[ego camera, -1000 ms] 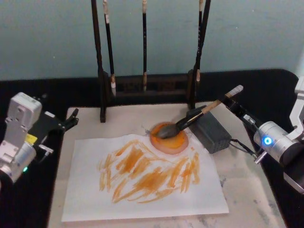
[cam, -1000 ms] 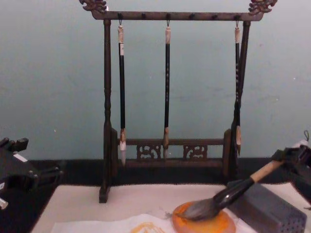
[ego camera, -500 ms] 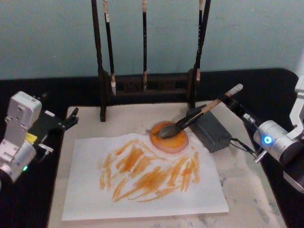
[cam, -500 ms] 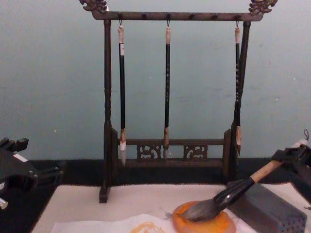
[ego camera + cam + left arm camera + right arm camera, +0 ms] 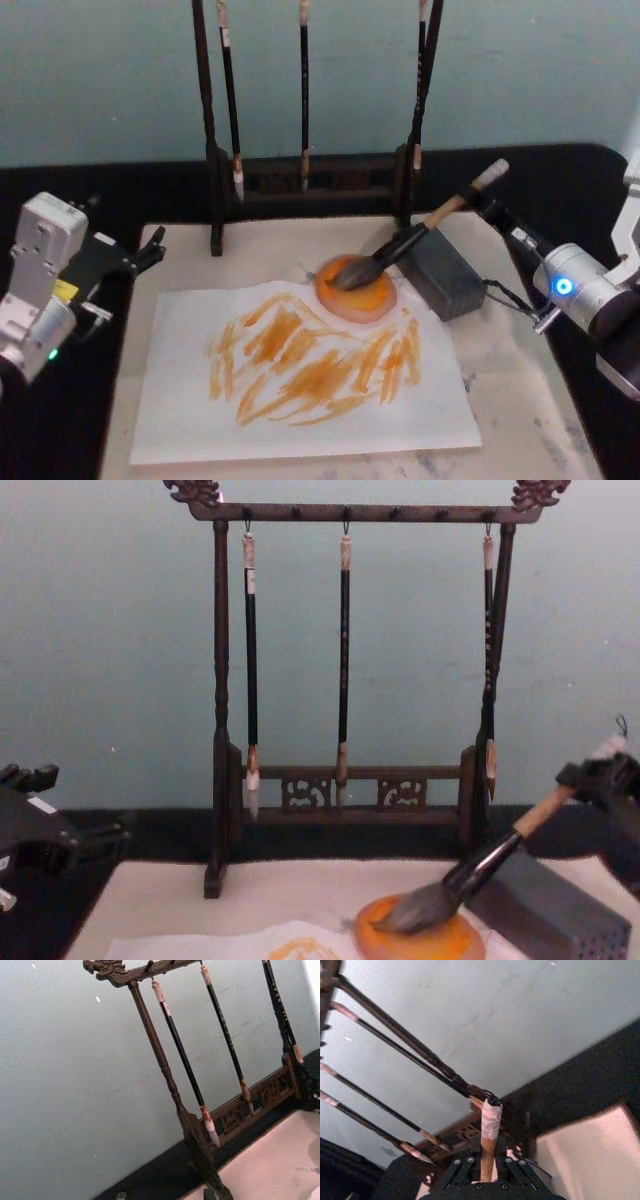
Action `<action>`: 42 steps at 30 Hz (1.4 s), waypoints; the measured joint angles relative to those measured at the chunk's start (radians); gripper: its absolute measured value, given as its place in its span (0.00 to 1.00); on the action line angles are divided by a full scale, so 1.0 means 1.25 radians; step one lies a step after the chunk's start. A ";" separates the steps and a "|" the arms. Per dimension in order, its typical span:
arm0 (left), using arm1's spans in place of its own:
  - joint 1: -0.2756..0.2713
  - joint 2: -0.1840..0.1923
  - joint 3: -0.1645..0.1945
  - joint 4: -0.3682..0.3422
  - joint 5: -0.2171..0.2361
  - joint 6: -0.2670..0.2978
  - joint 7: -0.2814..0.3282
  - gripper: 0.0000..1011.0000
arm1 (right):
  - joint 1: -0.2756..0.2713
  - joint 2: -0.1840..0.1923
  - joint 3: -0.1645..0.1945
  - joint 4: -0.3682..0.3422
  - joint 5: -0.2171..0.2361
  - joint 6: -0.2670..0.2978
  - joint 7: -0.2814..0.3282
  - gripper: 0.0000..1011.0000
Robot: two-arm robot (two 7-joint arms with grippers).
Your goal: Pick up the brush from the inkstone, write on the paper, then place the brush back to its original position.
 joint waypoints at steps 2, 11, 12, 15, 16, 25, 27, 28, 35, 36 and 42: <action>0.000 0.000 0.000 0.000 0.000 0.000 0.000 0.99 | -0.001 0.006 -0.006 -0.016 0.002 -0.011 0.005 0.17; 0.000 0.000 0.000 0.000 0.000 0.000 0.000 0.99 | -0.004 0.031 -0.030 -0.057 -0.007 -0.044 0.023 0.17; 0.000 0.000 0.000 0.000 0.000 0.000 0.000 0.99 | -0.004 0.035 -0.034 -0.063 -0.011 -0.050 0.027 0.17; 0.000 0.000 0.000 0.000 0.000 0.000 0.000 0.99 | -0.004 0.045 -0.044 -0.073 -0.021 -0.060 0.032 0.17; 0.000 0.000 0.000 0.000 0.000 0.000 0.000 0.99 | -0.004 0.052 -0.052 -0.082 -0.033 -0.070 0.038 0.17; 0.000 0.000 0.000 0.000 0.000 0.000 0.000 0.99 | -0.011 0.101 -0.086 -0.150 -0.127 -0.120 0.085 0.17; 0.000 0.000 0.000 0.000 0.000 0.000 0.000 0.99 | -0.014 0.111 -0.092 -0.164 -0.147 -0.130 0.096 0.17; 0.000 0.000 0.000 0.000 0.000 0.000 0.000 0.99 | -0.016 0.115 -0.094 -0.170 -0.158 -0.135 0.101 0.17; 0.000 0.000 0.000 0.000 0.000 0.000 0.000 0.99 | -0.036 0.155 -0.114 -0.228 -0.252 -0.169 0.142 0.17; 0.000 0.000 0.000 0.000 0.000 0.000 0.000 0.99 | -0.038 0.159 -0.116 -0.233 -0.262 -0.173 0.145 0.17; 0.000 0.000 0.000 0.000 0.000 0.000 0.000 0.99 | -0.059 0.185 -0.130 -0.277 -0.329 -0.198 0.168 0.17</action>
